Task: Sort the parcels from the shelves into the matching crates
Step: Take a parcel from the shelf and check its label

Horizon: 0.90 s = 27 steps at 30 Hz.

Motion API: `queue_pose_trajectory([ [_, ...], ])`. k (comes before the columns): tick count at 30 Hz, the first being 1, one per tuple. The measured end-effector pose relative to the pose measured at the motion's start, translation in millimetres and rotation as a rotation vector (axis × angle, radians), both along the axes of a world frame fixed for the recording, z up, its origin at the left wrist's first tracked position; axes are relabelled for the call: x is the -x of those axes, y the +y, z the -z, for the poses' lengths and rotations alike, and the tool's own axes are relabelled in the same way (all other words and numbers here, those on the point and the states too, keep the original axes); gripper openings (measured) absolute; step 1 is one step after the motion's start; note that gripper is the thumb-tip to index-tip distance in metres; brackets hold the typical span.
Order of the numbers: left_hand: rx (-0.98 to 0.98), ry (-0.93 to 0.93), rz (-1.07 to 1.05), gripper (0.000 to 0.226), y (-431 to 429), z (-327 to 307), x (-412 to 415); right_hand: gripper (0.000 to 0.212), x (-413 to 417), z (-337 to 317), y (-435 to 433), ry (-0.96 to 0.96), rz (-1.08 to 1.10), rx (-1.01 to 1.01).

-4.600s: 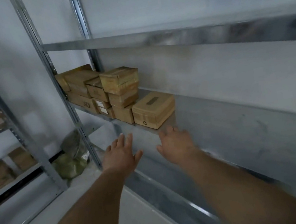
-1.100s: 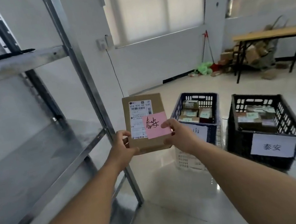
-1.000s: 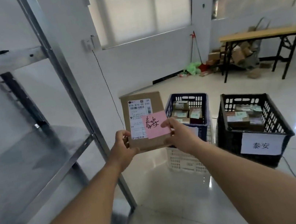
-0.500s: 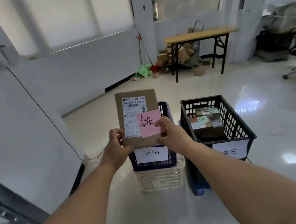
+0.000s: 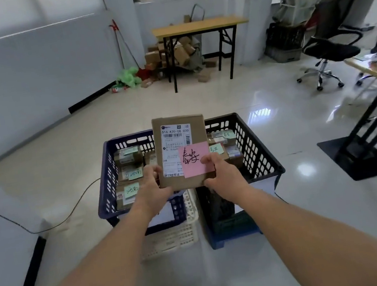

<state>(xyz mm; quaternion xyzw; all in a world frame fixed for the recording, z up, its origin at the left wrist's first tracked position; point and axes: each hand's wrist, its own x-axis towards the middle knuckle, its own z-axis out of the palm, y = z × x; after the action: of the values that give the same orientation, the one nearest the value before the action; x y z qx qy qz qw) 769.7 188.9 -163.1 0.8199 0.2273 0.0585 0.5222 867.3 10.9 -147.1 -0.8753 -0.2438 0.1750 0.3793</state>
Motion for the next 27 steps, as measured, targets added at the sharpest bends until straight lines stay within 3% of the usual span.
queue_pose_trajectory([
  [11, -0.007, 0.193, -0.037, 0.042, -77.0, 48.4, -182.6, 0.045, -193.2, 57.5, -67.1, 0.050, -0.059, 0.074],
  [18, 0.011, 0.370, -0.042, 0.046, -112.6, 94.5, -254.7, 0.045, -278.6, 109.6, -95.9, 0.101, -0.165, 0.185],
  [20, 0.027, 0.422, -0.024, 0.055, -116.8, 108.2, -267.3, 0.046, -293.2, 127.8, -97.8, 0.124, -0.187, 0.222],
  [24, 0.052, 0.519, 0.016, 0.095, -115.9, 136.3, -286.7, 0.050, -315.2, 164.1, -96.9, 0.188, -0.226, 0.281],
  [27, 0.098, 0.580, 0.027, 0.105, -110.6, 161.6, -298.1, 0.053, -326.8, 190.0, -92.2, 0.225, -0.258, 0.330],
])
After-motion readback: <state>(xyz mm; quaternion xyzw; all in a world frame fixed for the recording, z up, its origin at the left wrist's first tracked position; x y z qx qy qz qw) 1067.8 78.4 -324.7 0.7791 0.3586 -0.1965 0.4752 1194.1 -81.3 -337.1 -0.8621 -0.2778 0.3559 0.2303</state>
